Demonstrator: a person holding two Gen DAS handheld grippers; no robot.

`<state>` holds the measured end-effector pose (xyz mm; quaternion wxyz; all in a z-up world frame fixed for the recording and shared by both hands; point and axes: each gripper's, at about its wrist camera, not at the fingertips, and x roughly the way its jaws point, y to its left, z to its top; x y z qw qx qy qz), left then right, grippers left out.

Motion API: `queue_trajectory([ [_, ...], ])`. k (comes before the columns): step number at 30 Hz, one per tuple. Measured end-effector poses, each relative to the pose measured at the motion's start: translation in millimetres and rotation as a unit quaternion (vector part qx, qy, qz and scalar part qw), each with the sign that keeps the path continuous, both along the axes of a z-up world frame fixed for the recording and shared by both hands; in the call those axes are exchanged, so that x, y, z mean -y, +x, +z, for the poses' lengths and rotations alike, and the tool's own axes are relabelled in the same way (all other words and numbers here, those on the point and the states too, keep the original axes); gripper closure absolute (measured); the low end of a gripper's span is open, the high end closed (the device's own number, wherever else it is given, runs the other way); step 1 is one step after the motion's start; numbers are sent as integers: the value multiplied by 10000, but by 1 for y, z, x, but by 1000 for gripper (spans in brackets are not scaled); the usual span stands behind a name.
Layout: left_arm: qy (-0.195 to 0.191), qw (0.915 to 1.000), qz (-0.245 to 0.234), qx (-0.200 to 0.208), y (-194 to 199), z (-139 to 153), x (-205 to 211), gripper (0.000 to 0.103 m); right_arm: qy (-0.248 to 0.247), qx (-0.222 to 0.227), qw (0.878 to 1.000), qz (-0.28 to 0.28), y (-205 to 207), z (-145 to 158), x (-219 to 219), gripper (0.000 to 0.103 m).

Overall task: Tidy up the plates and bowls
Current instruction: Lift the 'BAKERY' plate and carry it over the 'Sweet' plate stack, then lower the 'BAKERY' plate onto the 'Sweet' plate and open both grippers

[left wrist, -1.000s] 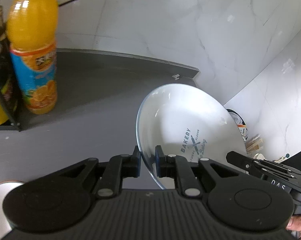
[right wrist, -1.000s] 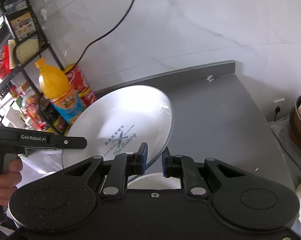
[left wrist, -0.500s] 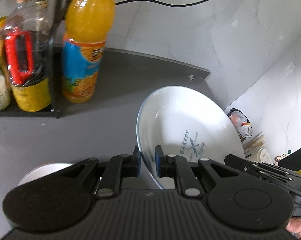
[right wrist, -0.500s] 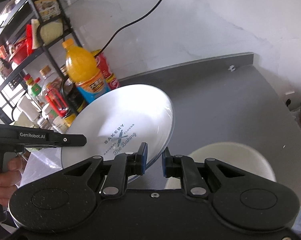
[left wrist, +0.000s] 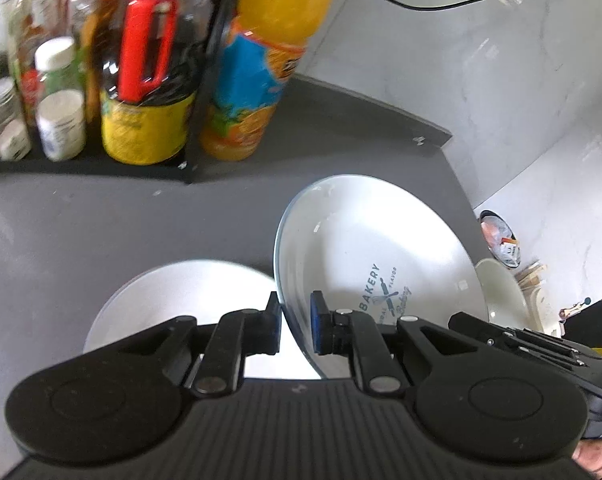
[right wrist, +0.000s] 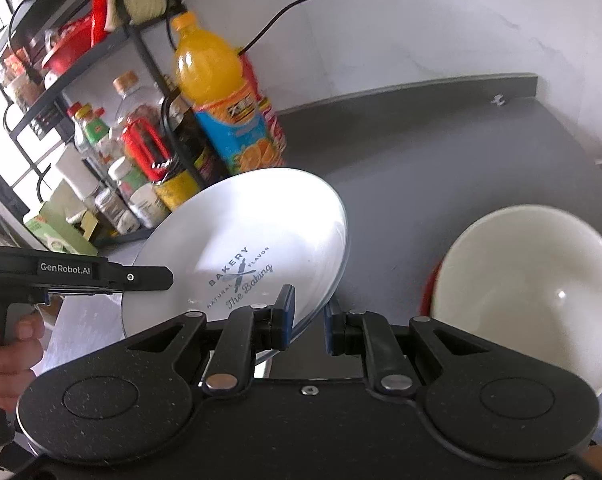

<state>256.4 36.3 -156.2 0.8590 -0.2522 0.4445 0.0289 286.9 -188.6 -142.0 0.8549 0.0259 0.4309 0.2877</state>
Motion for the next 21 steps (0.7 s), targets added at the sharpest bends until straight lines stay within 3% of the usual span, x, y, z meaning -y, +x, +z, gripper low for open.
queue_trajectory([
  [21, -76, 9984, 365, -426, -50, -46, -44, 91, -347, -291, 9987, 242, -35, -34, -52, 88],
])
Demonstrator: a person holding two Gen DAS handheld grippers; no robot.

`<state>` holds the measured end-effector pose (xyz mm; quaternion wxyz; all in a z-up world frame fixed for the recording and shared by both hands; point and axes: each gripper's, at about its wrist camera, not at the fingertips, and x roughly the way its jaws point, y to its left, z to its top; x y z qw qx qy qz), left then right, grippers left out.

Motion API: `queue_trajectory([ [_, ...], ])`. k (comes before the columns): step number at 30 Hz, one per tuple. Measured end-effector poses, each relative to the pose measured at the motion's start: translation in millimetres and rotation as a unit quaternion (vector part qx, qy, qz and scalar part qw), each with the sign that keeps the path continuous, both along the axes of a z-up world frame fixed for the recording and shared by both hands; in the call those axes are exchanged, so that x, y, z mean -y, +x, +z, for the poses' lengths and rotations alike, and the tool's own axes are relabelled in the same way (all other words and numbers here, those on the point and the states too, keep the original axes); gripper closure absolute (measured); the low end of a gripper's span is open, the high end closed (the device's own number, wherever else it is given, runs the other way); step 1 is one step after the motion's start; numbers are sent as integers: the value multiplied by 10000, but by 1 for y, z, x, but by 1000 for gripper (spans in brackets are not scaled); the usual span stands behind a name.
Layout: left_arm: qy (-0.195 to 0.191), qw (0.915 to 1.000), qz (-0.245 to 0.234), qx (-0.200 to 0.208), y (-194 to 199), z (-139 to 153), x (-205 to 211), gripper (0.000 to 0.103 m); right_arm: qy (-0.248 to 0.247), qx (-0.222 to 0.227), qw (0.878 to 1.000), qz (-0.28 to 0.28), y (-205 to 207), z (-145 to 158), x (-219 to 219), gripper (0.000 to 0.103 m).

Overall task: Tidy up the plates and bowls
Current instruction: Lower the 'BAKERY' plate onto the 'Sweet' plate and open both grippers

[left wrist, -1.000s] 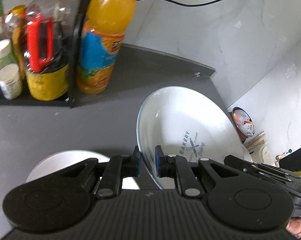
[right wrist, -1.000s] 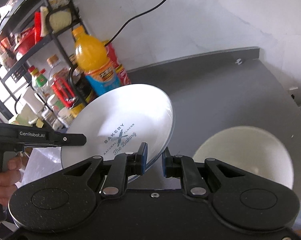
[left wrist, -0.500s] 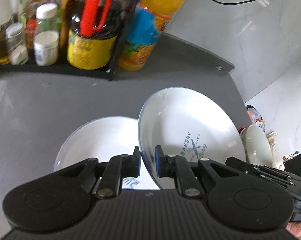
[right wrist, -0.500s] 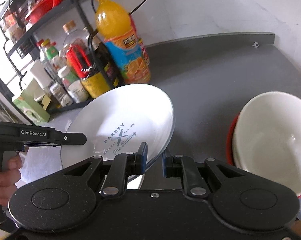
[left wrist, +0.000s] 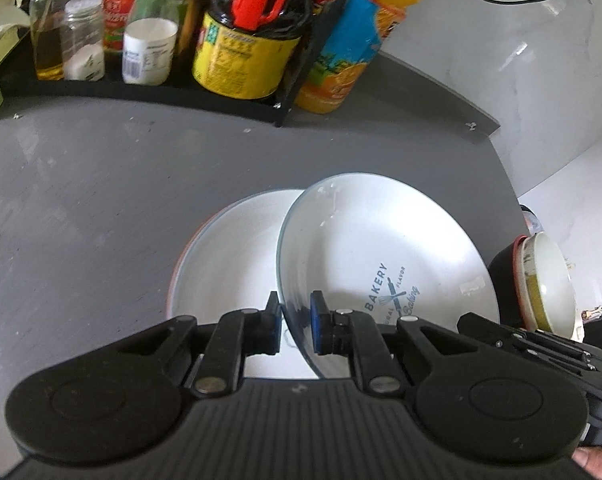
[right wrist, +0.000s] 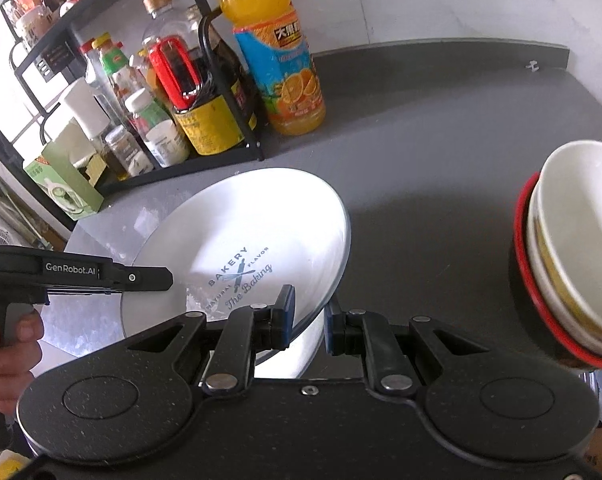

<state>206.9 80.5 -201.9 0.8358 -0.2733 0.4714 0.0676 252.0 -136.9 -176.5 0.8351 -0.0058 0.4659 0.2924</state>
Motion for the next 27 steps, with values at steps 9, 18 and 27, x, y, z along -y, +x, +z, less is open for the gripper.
queue_trajectory([
  [9, -44, 9999, 55, -153, -9, -16, -9, 90, -140, -100, 9998, 17, -4, -12, -13, 88],
  [18, -80, 9994, 116, -320, -14, -30, -18, 90, -255, -201, 9995, 64, -10, -22, -23, 88],
  [27, -12, 9993, 112, -366, -12, -34, -18, 89, -328, -227, 9992, 10, -9, -27, -27, 89],
])
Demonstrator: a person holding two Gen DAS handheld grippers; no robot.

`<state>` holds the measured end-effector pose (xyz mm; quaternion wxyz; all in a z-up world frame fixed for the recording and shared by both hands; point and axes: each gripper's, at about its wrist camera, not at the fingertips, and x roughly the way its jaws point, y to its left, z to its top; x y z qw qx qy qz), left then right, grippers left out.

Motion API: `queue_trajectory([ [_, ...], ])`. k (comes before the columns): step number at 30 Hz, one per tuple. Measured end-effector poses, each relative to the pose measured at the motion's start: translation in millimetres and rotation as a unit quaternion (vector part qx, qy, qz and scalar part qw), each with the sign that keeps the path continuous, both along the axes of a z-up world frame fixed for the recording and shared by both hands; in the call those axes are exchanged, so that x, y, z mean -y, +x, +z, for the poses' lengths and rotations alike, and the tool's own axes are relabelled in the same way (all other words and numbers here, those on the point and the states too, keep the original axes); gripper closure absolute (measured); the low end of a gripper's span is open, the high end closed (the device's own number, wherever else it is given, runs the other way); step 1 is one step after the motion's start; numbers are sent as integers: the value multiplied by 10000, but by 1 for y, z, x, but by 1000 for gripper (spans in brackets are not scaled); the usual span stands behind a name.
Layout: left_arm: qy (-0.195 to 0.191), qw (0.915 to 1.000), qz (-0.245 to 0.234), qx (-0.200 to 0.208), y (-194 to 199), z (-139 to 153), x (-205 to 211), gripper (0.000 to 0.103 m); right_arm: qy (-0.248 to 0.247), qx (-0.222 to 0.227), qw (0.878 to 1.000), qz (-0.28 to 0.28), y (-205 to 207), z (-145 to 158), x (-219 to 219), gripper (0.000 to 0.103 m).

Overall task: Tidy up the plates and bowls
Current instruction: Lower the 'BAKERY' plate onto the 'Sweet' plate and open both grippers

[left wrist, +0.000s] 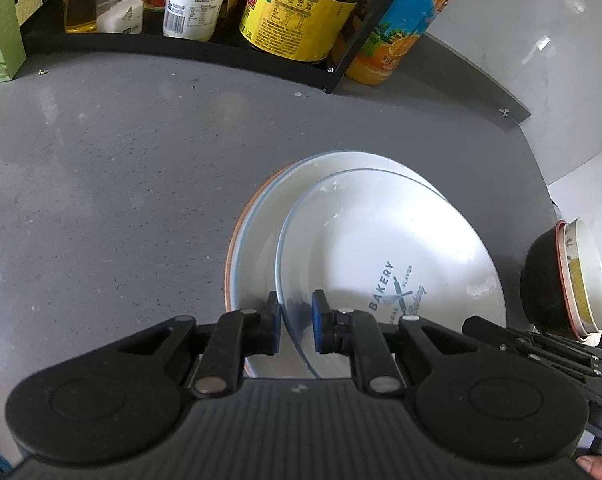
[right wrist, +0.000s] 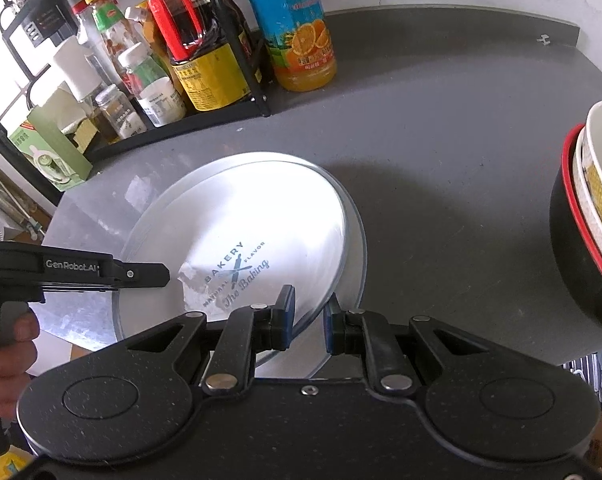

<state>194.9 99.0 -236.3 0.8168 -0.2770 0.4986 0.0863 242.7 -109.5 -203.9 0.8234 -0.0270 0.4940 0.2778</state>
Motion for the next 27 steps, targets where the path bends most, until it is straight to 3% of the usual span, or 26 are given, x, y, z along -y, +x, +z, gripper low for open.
queue_trajectory([
  [18, -71, 9996, 207, -190, -4, 12, -6, 86, -309, 78, 9994, -99, -1, -6, -17, 88],
  [27, -43, 9998, 132, -155, -4, 13, -5, 86, -475, -70, 9988, -65, -2, -1, -24, 80],
])
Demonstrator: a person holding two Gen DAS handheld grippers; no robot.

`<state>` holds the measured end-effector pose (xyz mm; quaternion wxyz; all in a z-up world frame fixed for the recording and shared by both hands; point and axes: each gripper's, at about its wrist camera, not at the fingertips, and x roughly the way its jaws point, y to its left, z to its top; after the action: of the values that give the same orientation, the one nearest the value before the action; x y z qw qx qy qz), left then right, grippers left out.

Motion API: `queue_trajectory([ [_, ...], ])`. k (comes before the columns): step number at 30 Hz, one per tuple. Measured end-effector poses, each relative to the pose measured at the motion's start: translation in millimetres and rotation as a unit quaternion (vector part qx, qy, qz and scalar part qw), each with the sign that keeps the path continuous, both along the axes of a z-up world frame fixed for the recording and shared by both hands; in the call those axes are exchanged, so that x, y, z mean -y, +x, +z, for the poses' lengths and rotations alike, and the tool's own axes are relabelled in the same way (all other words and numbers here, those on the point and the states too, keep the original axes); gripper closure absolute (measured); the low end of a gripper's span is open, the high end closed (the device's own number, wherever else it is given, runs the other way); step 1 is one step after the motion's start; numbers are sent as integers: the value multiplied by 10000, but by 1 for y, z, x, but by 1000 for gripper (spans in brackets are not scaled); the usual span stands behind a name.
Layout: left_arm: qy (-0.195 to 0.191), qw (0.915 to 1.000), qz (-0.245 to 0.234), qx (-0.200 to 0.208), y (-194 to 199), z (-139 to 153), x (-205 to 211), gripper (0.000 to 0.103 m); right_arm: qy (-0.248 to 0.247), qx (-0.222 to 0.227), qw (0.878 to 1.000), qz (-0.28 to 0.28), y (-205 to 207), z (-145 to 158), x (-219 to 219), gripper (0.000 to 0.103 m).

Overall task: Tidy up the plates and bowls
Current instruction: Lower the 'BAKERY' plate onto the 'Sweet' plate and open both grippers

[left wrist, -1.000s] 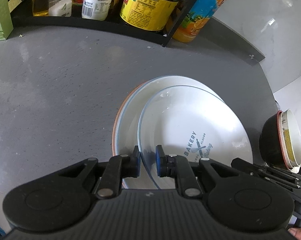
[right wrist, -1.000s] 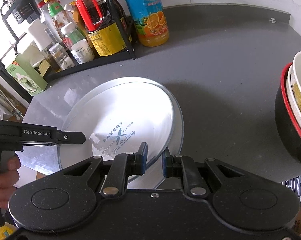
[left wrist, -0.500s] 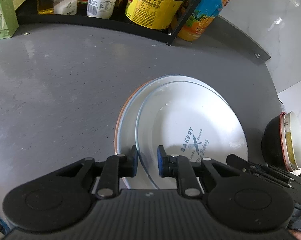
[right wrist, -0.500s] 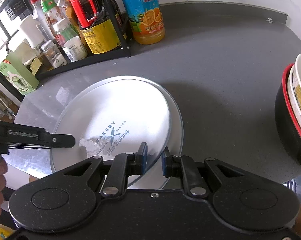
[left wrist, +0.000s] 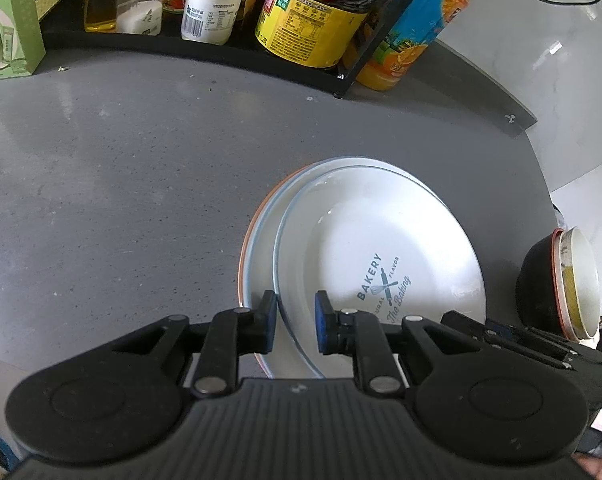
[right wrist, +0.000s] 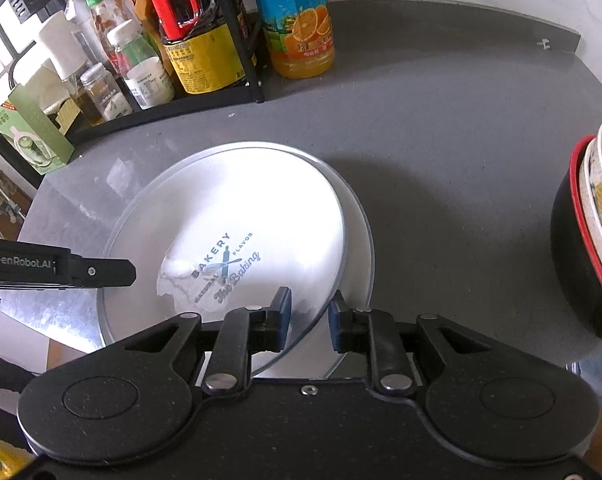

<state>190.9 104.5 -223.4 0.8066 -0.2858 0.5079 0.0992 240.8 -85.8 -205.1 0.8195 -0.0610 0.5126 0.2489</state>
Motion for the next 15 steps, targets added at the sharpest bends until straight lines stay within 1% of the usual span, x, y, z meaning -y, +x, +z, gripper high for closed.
queue_trajectory([
  [2, 29, 10000, -16, -15, 0, 1, 1, 86, 114, -139, 9998, -112, 0, 4, 4, 76],
  [5, 39, 10000, -39, -8, -1, 1, 2, 86, 276, -300, 9988, -272, 0, 6, 12, 76],
  [11, 37, 10000, -72, -48, 2, 1, 2, 86, 305, -334, 9981, -423, -1, 12, 17, 76],
  [15, 86, 9999, -87, -70, 2, 3, 3, 86, 471, -413, 9968, -494, -1, 14, 27, 76],
])
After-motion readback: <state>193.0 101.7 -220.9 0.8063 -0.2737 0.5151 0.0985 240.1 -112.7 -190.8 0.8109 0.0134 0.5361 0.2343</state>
